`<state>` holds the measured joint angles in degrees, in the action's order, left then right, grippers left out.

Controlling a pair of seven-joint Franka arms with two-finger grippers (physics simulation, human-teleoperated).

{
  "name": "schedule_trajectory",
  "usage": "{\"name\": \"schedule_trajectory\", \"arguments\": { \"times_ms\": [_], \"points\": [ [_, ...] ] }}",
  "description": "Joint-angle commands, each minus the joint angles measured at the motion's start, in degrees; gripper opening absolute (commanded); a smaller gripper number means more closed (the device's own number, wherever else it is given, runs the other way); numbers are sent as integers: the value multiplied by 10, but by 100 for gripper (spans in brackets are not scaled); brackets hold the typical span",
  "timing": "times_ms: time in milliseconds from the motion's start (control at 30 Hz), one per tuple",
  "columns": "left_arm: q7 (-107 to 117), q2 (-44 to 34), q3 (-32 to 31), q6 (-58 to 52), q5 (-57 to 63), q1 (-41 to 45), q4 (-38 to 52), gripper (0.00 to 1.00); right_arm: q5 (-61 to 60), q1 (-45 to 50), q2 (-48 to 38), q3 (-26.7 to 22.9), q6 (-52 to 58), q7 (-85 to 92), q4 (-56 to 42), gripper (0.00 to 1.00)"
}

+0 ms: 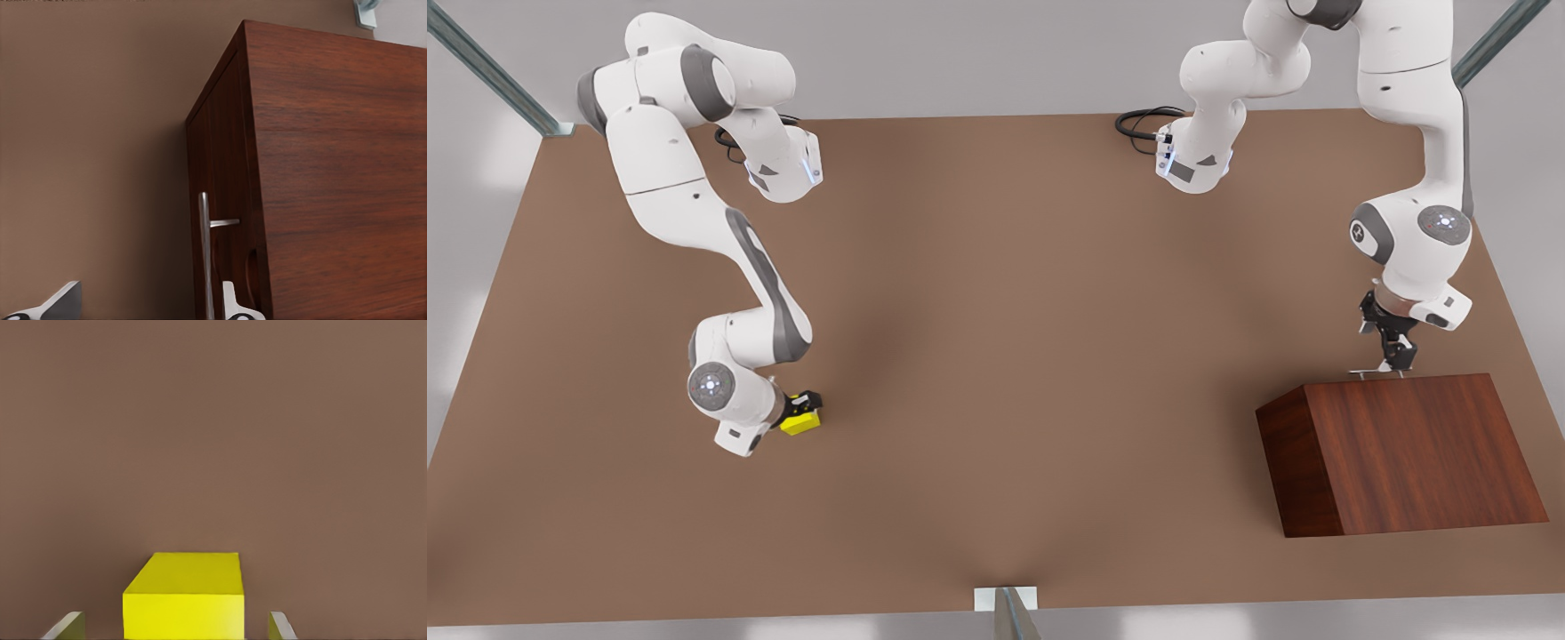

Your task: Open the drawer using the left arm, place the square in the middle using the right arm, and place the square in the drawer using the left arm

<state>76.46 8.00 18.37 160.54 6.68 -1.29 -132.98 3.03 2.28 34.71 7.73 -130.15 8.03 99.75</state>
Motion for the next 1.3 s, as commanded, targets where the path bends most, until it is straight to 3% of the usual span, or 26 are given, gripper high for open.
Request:
{"name": "schedule_trajectory", "arguments": {
  "times_ms": [0, 667, 1100, 1133, 1167, 1200, 1267],
  "points": [
    [0, 0, 0, 0, 1, 0, 0, 100, 0, 0, 0, 0, 0, 0, 0, 100],
    [-1, 32, 0, 14, 2, -8, 10, 100, -36, -8, -1, 10, -15, 2, 37, 100],
    [-3, 29, 0, -9, 2, -14, 6, 100, -35, -11, 22, 8, -86, 18, 54, 100],
    [-3, 29, 1, -14, 3, -14, 6, 100, -35, -11, 22, 8, -86, 19, 53, 88],
    [-3, 27, 1, -22, 3, -14, 6, 100, -35, -11, 22, 8, -86, 19, 53, 66],
    [-3, 25, 1, -29, 3, -14, 6, 100, -35, -11, 22, 8, -86, 19, 53, 55],
    [-3, 17, 1, -49, 3, -14, 6, 100, -35, -11, 21, 8, -86, 19, 53, 48]
  ]
}}
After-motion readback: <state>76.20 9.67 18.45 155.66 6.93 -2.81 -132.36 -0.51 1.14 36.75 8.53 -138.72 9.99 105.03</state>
